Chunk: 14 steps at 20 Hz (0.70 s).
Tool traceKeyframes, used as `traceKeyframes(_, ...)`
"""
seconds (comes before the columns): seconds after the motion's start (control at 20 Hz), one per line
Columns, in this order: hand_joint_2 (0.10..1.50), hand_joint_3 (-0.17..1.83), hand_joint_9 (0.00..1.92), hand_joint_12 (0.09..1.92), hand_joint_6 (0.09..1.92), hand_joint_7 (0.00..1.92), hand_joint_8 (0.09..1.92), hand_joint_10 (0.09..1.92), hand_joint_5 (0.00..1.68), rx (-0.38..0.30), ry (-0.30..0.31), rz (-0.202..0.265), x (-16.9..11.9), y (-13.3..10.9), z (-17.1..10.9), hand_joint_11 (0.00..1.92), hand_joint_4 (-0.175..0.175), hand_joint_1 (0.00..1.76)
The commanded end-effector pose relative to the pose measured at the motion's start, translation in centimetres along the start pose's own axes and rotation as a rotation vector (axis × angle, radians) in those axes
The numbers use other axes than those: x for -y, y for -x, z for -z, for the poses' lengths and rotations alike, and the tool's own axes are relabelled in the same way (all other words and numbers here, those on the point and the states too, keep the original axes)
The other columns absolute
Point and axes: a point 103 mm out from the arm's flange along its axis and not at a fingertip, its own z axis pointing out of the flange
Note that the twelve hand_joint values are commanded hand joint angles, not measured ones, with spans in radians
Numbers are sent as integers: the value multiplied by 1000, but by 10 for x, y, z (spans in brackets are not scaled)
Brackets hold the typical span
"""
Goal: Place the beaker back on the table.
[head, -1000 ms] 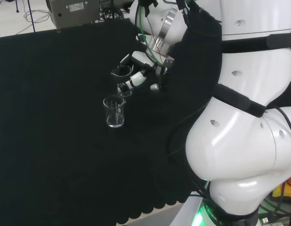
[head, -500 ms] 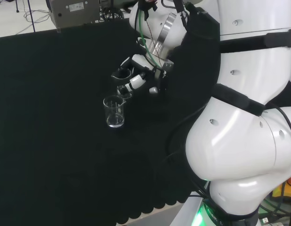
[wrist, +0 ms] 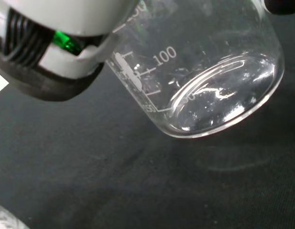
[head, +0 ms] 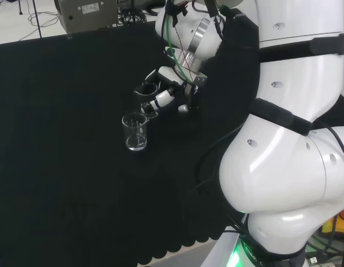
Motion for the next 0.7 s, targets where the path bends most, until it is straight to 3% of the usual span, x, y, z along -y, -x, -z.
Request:
traceKeyframes(0.05,662,541,1753,553,297,1500,228,87,1429,2,9,-7,-1,2,-3,1443,-175,1326)
traceKeyframes(0.6,681,512,1741,557,312,1488,240,87,1417,-4,14,-13,0,5,-5,1415,-175,1325)
traceKeyframes(0.7,699,483,1637,573,405,1350,509,87,1360,-16,-8,-14,1,6,-7,1398,-175,1390)
